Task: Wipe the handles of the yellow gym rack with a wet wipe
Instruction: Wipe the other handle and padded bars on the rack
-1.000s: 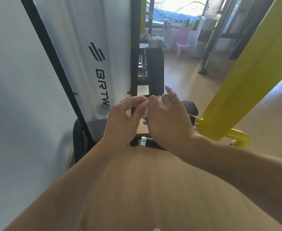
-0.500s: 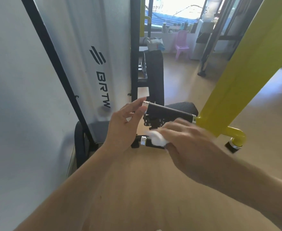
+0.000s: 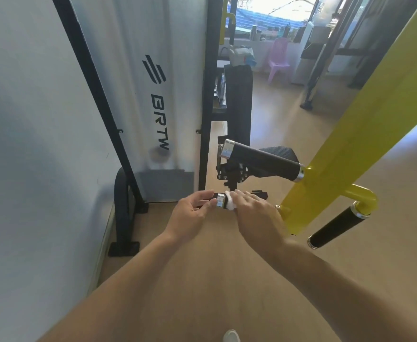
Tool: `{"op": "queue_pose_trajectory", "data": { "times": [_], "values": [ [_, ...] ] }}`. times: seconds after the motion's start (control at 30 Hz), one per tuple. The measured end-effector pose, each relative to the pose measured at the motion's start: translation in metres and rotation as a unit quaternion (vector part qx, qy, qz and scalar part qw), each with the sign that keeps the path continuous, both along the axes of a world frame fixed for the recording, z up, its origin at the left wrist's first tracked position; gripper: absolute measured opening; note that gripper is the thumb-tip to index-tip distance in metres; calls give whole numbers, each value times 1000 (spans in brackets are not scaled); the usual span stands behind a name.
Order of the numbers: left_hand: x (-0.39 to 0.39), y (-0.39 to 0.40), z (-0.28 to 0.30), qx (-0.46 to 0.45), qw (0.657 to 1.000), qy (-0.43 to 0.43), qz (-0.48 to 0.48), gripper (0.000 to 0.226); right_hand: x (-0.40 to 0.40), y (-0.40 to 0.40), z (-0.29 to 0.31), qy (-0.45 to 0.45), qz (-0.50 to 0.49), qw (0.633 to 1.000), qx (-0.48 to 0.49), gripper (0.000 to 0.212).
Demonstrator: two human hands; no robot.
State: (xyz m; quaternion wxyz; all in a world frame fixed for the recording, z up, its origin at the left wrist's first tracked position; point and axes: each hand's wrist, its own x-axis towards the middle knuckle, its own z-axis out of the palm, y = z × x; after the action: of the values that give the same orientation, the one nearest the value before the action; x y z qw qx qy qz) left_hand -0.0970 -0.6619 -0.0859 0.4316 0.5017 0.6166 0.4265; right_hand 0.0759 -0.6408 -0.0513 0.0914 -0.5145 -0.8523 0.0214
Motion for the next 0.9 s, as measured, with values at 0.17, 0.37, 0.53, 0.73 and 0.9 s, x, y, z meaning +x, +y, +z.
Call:
{"op": "queue_pose_trajectory", "data": {
  "times": [0.17,0.37,0.53,0.73,0.9],
  "values": [
    [9,6,-4,0,1000,-24,-15,18,1,1,3,1,49,998,-41,65],
    [12,9,-9,-1,1000,-9,-16,25,16,19,25,-160,32,982,-92,22],
    [12,11,-9,5,1000,-3,-14,31,5,16,9,-33,86,992,-88,43],
    [9,10,-12,2,1000,17,-14,32,11,3,9,-248,-37,968,-30,34],
    [10,11,-13,10,999,37,-9,33,8,4,11,-286,-23,957,-46,36]
  ]
}}
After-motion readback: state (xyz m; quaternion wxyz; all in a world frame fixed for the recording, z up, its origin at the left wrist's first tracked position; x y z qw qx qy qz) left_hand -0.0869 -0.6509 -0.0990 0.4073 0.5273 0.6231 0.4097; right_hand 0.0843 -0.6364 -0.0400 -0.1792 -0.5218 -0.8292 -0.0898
